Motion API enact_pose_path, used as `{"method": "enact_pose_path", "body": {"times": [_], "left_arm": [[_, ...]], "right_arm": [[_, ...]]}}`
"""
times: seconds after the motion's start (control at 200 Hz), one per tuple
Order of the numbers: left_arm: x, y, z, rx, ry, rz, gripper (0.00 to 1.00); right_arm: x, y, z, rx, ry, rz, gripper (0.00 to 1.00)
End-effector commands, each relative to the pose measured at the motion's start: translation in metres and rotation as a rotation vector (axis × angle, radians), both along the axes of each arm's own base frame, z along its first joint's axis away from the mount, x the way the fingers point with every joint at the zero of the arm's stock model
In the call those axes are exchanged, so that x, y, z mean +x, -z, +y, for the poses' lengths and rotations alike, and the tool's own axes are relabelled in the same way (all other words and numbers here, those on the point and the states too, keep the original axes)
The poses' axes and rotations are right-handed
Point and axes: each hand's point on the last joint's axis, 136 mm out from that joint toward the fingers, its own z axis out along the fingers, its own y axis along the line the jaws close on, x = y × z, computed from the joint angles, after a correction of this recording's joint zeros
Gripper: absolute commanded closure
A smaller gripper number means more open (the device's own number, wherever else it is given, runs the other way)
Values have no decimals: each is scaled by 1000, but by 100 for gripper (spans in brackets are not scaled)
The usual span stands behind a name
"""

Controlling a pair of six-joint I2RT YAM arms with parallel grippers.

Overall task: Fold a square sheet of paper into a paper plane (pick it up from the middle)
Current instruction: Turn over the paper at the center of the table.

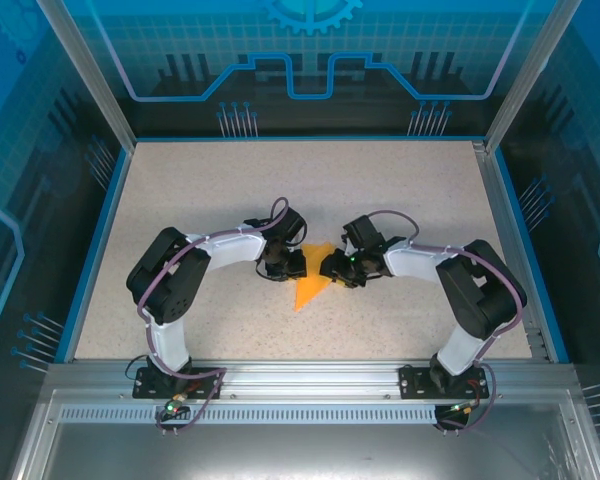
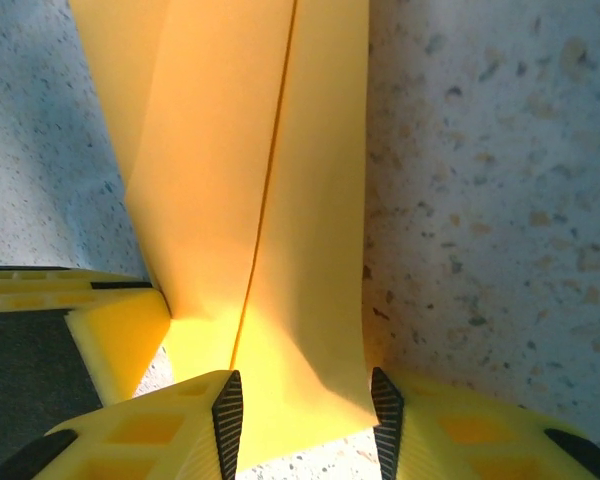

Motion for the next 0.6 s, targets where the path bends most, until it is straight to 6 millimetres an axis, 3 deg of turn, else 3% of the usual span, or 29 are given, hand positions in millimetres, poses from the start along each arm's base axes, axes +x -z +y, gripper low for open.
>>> {"method": "enact_pose_path", "body": {"times": [0.0, 0.14, 0.595], "left_arm": [[-10, 10, 2, 24, 10, 30, 80], [-11, 9, 2, 25, 13, 32, 80], [-10, 0, 1, -3, -4, 12, 80]], "right_arm": [[-13, 7, 5, 16, 11, 51, 59], [-6, 8, 18, 101, 34, 38, 59], [15, -3, 24, 138, 39, -77, 67]]}}
